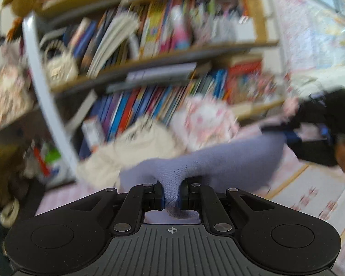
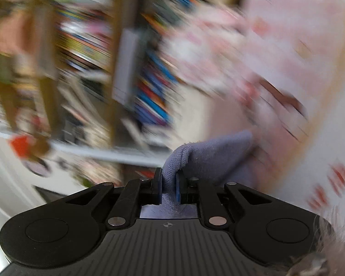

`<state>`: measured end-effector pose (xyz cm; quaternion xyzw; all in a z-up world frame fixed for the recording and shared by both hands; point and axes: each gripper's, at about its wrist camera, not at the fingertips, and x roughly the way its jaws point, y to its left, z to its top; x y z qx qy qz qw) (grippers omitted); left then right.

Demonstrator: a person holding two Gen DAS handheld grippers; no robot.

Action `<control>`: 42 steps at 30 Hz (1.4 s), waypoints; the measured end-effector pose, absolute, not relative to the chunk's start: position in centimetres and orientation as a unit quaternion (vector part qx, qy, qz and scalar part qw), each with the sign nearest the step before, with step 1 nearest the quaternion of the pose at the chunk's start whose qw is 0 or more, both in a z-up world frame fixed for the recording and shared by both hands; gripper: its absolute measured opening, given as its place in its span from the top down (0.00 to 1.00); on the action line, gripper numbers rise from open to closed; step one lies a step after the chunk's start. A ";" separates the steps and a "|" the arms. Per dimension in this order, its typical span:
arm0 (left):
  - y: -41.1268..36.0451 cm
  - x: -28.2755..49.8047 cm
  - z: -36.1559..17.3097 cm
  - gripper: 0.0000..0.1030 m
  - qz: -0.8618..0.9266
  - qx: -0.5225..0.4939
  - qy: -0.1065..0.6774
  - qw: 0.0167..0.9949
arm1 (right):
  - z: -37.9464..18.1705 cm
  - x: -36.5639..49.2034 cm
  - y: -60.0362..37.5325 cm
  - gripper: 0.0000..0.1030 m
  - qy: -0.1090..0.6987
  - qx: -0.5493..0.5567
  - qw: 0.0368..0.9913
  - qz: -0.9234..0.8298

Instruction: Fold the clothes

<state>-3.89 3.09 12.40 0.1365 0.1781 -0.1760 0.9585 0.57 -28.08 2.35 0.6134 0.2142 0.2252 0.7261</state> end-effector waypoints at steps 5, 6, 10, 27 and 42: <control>2.8 -5.2 18.4 0.92 -0.262 0.081 0.067 0.959 | 13.5 3.0 -29.5 0.90 0.078 0.588 0.754 0.281; 3.2 -5.7 19.9 0.92 -0.287 0.053 0.039 0.956 | 16.1 3.4 -29.6 0.90 0.049 0.580 0.757 0.298; 7.0 -7.3 23.6 0.92 -0.370 -0.064 -0.032 0.926 | 25.7 4.1 -27.4 0.90 -0.029 0.507 0.772 0.382; 14.4 -1.0 1.9 0.83 -0.121 -0.017 0.357 0.926 | 9.0 14.9 -11.0 0.90 0.349 0.360 0.828 0.252; 15.7 -1.8 3.5 0.53 -0.066 -0.026 0.334 0.940 | 3.7 5.7 -13.3 0.55 0.391 0.154 0.877 0.234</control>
